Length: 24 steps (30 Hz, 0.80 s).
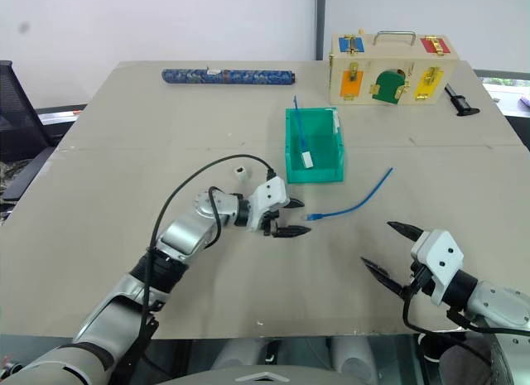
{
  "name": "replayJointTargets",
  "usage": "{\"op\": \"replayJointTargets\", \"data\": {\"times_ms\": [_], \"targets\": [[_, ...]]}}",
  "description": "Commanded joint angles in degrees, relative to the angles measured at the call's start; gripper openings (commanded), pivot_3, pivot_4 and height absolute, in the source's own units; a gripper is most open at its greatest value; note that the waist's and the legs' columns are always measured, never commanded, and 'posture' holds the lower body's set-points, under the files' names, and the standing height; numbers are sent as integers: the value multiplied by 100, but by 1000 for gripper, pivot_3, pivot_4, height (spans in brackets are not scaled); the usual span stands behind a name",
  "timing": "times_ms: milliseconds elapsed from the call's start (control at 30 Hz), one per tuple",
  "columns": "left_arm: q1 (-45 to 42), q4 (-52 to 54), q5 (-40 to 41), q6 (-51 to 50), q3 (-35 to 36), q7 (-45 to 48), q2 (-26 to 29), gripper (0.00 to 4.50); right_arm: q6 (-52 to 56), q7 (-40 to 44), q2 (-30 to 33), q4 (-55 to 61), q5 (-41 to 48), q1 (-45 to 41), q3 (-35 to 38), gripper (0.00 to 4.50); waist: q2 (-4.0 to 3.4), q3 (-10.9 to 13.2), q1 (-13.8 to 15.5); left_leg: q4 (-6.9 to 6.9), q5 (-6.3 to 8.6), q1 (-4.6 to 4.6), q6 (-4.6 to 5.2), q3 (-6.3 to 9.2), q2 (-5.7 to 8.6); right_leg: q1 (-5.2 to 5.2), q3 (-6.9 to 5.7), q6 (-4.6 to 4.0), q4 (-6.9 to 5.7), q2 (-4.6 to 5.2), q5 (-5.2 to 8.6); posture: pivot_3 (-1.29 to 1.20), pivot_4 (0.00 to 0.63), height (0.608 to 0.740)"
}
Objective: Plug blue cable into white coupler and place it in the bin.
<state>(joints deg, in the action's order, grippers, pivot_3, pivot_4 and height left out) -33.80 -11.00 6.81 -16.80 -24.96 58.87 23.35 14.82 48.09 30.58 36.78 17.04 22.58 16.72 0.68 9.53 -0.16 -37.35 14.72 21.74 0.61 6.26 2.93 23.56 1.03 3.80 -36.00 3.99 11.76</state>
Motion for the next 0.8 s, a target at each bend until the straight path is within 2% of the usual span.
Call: {"op": "replayJointTargets", "data": {"times_ms": [33,67,100,167,267,367,467,533,667,800], "targets": [[-48,-74,-99,139,-97,246,-48,1321,218,-390,-4,471,107,13,57,4355,0,0,-1,0,0,0,0,1,-1,0,0,0,0,0,0,0,150,740],[-60,-104,-109,158,-81,278,-58,944,369,-495,-6,555,149,7,25,4355,0,0,-1,0,0,1,0,3,-1,0,-1,0,0,0,0,0,150,740],[-65,-107,-115,200,-78,338,-50,298,580,-612,-14,648,220,15,3,4355,0,0,1,0,0,1,0,4,-1,0,-2,0,0,0,0,0,150,740],[-25,-21,-53,476,-9,490,-1,33,1419,-952,-103,874,734,-9,-16,4355,1,-1,2,0,0,1,0,6,0,0,-3,0,0,0,0,0,150,740],[12,273,214,1365,458,438,-96,3,2801,-1627,-271,1169,1715,-210,-7,4355,1,0,2,0,0,2,0,35,-6,1,-1,-4,0,2,-1,0,150,740],[-41,436,279,2108,862,139,-207,3,3464,-2137,-480,1275,2418,-556,-31,4355,3,1,20,-1,0,8,0,42,-6,3,-2,-5,2,5,-2,0,150,740],[-13,569,232,2692,1108,-14,-202,0,3882,-2948,-1052,1174,3382,-1199,-67,3536,0,-2,22,0,0,5,0,42,-6,2,-2,-5,3,5,-2,0,150,740],[69,641,211,2995,1226,-145,-232,0,3971,-3470,-1401,1031,3644,-1731,-188,2696,-5,-4,25,2,0,2,0,40,-3,2,0,-4,3,4,-2,0,150,740],[162,730,171,3284,1368,-390,-271,0,3969,-4248,-1981,656,4195,-2536,-297,2696,-4,-4,20,1,0,5,0,40,1,3,0,-5,5,3,-3,0,150,740],[151,649,68,3587,1371,-451,-218,0,3950,-4577,-2095,357,4637,-2974,-366,2696,-5,-4,17,2,-1,10,1,46,8,6,-4,-5,4,3,-3,0,150,740]]}}
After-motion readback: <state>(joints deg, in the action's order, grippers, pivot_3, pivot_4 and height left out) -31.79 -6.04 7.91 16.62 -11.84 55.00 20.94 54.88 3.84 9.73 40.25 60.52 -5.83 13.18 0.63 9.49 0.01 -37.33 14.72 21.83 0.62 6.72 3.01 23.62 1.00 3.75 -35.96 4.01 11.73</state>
